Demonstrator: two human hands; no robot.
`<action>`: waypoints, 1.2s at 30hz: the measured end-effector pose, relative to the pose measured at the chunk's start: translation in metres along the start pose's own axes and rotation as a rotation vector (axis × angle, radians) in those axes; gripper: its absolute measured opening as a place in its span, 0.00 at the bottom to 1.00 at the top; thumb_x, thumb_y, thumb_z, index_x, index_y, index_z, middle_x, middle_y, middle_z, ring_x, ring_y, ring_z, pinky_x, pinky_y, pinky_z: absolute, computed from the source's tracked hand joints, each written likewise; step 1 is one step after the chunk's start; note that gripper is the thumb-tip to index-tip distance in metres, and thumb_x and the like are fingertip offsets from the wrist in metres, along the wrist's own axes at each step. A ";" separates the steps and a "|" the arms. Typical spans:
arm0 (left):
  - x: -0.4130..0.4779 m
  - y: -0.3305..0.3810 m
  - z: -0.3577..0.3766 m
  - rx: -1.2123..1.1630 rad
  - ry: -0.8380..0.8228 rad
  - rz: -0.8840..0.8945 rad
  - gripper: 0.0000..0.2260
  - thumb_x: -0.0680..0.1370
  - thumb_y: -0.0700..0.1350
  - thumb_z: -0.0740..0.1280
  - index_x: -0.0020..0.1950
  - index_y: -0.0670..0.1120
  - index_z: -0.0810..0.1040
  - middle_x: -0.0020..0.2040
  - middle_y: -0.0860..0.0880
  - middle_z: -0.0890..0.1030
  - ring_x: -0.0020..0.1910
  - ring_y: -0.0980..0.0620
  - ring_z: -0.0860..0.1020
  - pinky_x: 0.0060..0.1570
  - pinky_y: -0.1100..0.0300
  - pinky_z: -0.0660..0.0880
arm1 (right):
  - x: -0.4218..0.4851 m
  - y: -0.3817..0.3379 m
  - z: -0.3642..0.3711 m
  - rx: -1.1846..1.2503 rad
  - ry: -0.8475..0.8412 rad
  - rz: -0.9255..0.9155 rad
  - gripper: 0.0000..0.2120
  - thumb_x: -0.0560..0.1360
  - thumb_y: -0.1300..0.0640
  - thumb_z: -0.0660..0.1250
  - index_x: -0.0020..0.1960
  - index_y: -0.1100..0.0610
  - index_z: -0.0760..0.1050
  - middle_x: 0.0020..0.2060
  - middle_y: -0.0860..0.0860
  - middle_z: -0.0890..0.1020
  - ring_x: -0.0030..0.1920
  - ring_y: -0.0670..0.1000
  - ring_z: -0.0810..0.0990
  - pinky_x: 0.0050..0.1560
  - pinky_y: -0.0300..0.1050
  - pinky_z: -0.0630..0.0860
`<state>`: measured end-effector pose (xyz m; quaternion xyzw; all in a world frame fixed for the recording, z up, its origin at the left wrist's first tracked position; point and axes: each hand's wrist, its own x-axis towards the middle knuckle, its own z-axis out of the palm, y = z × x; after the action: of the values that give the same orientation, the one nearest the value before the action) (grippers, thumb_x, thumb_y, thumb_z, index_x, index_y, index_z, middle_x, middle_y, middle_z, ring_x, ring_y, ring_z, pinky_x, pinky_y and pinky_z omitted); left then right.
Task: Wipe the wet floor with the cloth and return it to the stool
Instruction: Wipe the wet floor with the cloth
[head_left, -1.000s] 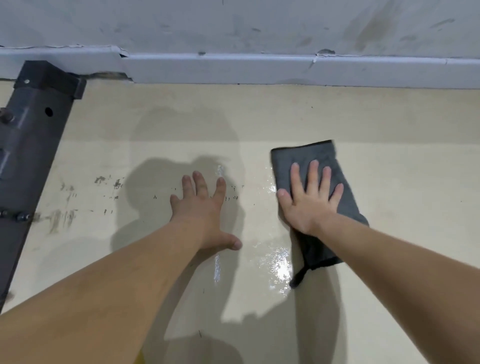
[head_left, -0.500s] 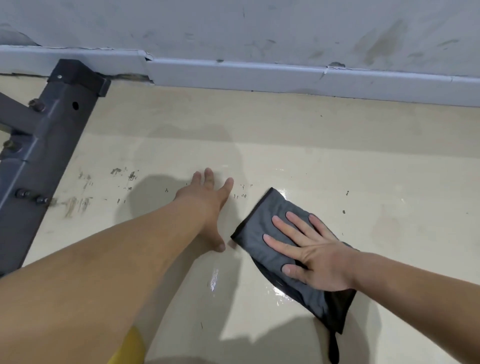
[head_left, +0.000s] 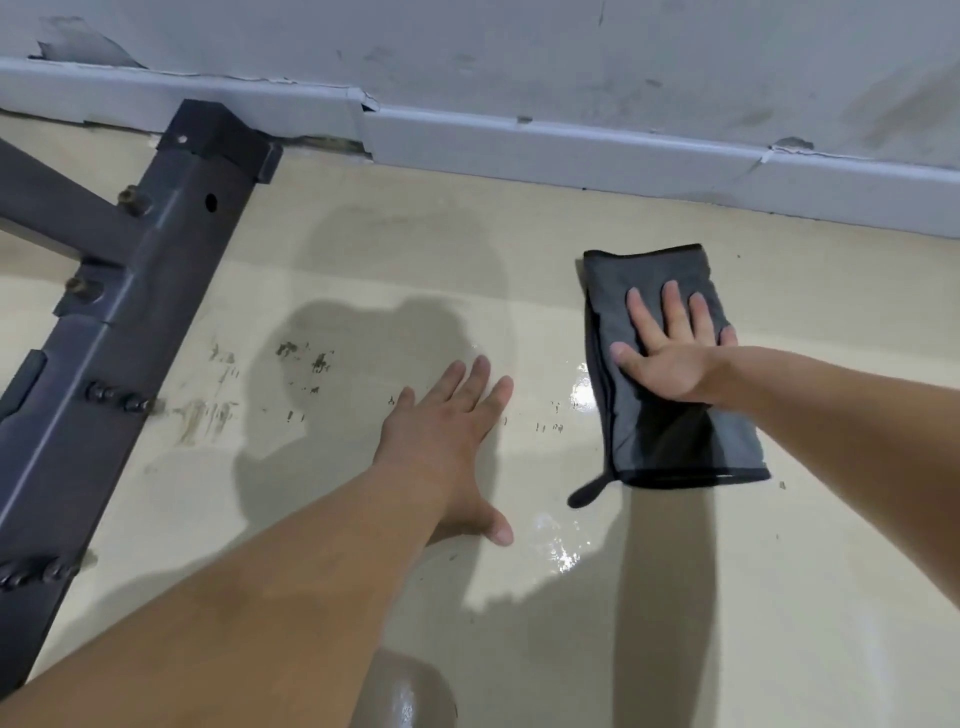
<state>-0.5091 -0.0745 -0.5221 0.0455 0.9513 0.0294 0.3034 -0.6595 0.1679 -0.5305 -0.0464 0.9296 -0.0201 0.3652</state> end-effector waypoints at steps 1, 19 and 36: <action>0.000 0.000 0.000 0.004 -0.004 0.000 0.70 0.57 0.76 0.74 0.79 0.58 0.27 0.79 0.55 0.25 0.80 0.52 0.30 0.80 0.39 0.47 | 0.003 0.003 -0.003 0.015 0.004 0.027 0.33 0.80 0.29 0.44 0.79 0.33 0.32 0.80 0.46 0.30 0.80 0.54 0.30 0.79 0.61 0.36; -0.004 0.002 -0.007 -0.003 -0.008 -0.056 0.71 0.53 0.77 0.74 0.78 0.61 0.27 0.80 0.57 0.27 0.80 0.54 0.31 0.81 0.42 0.48 | -0.110 0.023 0.121 -0.434 0.131 -0.731 0.32 0.83 0.33 0.40 0.83 0.42 0.44 0.83 0.53 0.43 0.82 0.56 0.39 0.76 0.63 0.41; -0.013 0.069 -0.041 0.371 -0.054 -0.173 0.71 0.51 0.69 0.80 0.81 0.52 0.40 0.80 0.46 0.27 0.82 0.42 0.37 0.70 0.38 0.66 | -0.171 0.086 0.161 0.165 0.139 0.140 0.32 0.79 0.33 0.33 0.76 0.40 0.21 0.74 0.51 0.20 0.76 0.56 0.21 0.76 0.63 0.28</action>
<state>-0.5177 -0.0081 -0.4750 0.0196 0.9322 -0.1738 0.3168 -0.4318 0.2702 -0.5387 0.0503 0.9488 -0.0741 0.3029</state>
